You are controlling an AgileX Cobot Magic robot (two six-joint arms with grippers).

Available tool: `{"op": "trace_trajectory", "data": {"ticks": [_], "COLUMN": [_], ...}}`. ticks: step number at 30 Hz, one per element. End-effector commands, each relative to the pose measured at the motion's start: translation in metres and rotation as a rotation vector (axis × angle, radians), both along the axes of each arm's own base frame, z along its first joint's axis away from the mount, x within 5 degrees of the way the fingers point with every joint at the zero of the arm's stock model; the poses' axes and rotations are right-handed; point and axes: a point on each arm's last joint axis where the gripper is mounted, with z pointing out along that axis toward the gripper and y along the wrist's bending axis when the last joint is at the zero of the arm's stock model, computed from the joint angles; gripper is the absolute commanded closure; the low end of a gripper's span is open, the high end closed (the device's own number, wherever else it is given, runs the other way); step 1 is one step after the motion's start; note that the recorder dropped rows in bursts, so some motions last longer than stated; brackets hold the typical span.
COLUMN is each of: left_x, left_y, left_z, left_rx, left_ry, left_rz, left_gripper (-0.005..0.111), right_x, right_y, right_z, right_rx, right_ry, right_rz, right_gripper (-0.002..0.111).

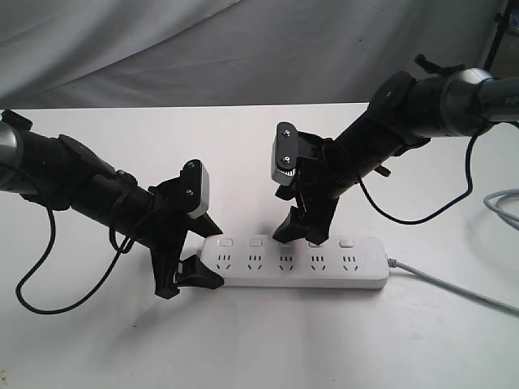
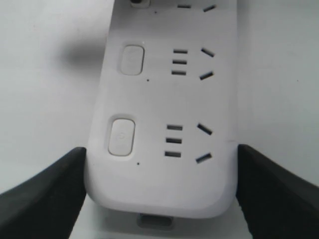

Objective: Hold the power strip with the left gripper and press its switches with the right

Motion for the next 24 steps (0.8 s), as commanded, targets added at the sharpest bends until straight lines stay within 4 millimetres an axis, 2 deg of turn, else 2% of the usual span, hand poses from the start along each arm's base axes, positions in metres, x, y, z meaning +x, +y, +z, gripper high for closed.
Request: {"op": "trace_trajectory", "data": {"ticks": [1,10,24], "left_x": [0.0,0.0,0.0], "left_y": [-0.001,-0.001,-0.001], "left_z": [-0.001,-0.001,-0.001], "left_rx": [0.01,0.01,0.01], "left_ry": [-0.013,-0.013,-0.013], "left_rz": [-0.011,-0.011,-0.011], "left_gripper": [0.107,0.107,0.107], "right_x": [0.0,-0.003,-0.009], "right_y": [-0.002,-0.007,-0.006], "right_z": [-0.001,-0.011,-0.012], "right_rx": [-0.025,-0.082,-0.08], "right_ry": [-0.009,-0.033,0.008], "right_rz": [0.013,-0.006,0.053], "right_gripper": [0.037,0.037,0.037]}}
